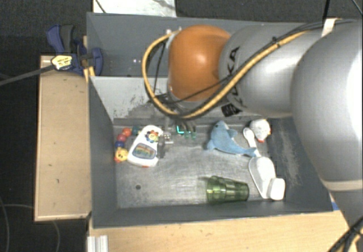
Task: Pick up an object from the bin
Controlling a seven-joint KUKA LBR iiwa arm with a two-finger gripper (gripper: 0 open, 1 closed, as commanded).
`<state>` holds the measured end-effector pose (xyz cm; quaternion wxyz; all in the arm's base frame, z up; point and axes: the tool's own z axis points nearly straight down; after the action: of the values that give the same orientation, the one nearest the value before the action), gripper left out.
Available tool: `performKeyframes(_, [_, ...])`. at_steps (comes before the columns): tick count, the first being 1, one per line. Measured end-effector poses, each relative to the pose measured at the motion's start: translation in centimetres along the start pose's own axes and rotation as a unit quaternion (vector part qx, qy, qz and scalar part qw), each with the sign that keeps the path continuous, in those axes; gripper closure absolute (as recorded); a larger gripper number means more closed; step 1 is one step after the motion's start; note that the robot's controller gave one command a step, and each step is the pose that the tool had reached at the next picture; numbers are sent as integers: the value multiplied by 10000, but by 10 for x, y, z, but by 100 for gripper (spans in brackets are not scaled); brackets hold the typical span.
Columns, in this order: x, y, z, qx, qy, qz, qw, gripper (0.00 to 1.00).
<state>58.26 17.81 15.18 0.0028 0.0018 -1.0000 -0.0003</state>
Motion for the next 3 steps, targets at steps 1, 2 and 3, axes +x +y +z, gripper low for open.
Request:
performKeyframes(1, [-2,-1,-5,-7,-41,21,10000,0])
performKeyframes(2, [-3,10,30,-5,-85,-703,9975,0])
performKeyframes(3, [-4,18,72,-17,-65,-1349,9908,0])
